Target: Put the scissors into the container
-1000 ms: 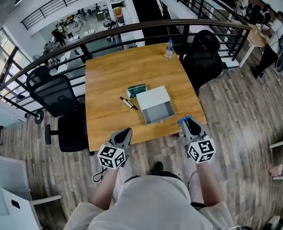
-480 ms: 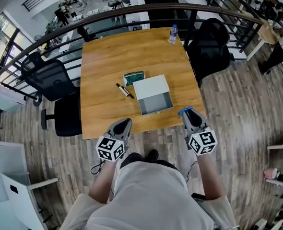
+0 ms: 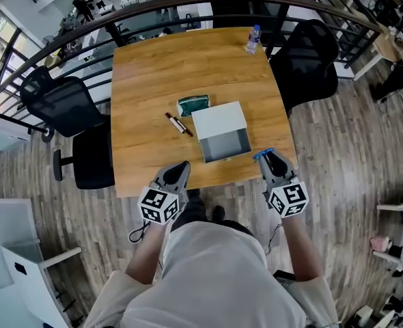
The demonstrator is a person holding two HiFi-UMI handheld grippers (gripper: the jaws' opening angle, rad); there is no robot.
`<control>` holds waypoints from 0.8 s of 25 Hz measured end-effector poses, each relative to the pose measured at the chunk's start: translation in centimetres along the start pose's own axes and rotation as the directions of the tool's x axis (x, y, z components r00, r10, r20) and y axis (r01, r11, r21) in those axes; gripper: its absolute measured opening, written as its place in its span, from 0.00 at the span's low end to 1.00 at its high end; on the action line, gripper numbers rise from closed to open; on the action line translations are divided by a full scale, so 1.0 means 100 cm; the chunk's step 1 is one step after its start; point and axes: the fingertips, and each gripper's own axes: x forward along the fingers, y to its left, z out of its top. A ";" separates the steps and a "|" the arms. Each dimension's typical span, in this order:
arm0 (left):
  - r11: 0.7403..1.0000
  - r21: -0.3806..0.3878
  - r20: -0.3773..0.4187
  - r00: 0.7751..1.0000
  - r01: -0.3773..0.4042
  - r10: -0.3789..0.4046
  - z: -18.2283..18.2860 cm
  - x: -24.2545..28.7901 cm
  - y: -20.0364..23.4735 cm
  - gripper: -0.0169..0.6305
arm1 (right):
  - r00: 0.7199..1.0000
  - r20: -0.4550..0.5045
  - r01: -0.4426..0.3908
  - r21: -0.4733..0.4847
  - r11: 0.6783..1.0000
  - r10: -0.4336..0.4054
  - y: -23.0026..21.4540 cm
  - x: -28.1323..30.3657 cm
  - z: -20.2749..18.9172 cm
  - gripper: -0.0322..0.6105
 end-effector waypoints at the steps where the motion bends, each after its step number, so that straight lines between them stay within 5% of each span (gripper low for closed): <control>1: 1.000 0.005 -0.004 1.000 0.005 -0.005 0.000 0.003 0.007 0.01 | 1.000 -0.011 0.001 -0.007 1.000 -0.001 0.002 0.008 -0.003 0.17; 12: 0.995 -0.022 -0.074 0.992 0.102 -0.103 -0.007 0.048 0.068 0.01 | 0.985 -0.173 0.003 -0.142 0.990 -0.028 0.013 0.109 -0.048 0.17; 20: 0.987 -0.046 -0.146 0.976 0.156 -0.161 -0.029 0.077 0.096 0.01 | 0.950 -0.311 -0.073 -0.253 0.965 -0.009 0.024 0.156 -0.094 0.17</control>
